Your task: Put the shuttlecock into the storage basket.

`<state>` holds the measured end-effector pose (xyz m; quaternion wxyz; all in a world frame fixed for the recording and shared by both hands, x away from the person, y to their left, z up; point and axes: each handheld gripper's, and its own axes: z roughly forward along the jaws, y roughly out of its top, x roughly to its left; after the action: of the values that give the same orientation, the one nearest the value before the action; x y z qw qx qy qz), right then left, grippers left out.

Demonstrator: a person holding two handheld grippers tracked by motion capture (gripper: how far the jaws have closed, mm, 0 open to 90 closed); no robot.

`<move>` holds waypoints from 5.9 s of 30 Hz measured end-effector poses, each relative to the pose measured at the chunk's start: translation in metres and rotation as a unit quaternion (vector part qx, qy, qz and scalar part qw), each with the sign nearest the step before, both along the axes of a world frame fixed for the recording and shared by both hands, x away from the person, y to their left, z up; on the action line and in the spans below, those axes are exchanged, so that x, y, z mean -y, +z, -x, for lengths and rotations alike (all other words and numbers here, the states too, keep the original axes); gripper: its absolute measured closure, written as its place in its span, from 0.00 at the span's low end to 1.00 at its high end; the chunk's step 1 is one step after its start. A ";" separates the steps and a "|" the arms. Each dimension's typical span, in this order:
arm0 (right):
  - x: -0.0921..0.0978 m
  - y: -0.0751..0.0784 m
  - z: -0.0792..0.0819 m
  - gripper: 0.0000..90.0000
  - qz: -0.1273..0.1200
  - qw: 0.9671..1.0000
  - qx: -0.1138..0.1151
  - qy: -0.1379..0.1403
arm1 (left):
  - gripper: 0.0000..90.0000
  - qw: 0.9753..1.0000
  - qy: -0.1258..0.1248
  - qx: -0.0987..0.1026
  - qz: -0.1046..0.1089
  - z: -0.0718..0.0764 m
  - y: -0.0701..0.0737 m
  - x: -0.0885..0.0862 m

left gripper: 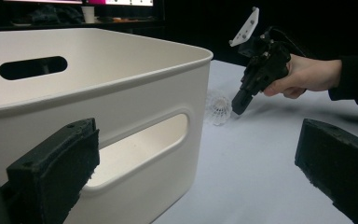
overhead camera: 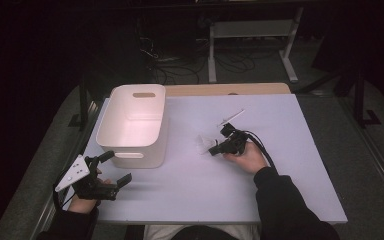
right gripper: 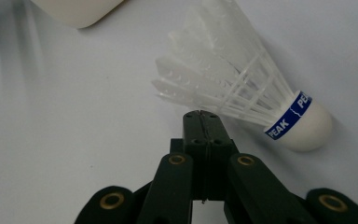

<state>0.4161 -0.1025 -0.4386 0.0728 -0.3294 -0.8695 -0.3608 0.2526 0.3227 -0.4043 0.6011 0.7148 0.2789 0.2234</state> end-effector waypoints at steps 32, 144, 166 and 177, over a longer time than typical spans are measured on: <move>0.007 -0.006 -0.024 0.99 -0.022 0.998 0.013 -0.052 | 0.00 1.000 -0.001 0.000 0.001 0.000 0.000 0.000; 0.016 0.026 -0.084 0.00 0.071 0.997 0.030 -0.012 | 0.00 1.000 -0.004 0.000 0.001 0.000 0.000 0.000; 0.015 0.016 -0.085 0.18 0.080 0.997 0.009 0.011 | 0.00 1.000 -0.004 0.000 0.001 0.000 0.000 0.000; 0.012 0.013 -0.085 0.42 0.088 0.996 0.005 0.029 | 0.00 1.000 -0.004 -0.001 0.000 0.000 0.000 0.000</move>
<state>0.5009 -0.1150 -0.4259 0.0494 -0.3076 -0.9075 -0.2818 0.2529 0.3229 -0.4045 0.6022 0.7158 0.2763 0.2203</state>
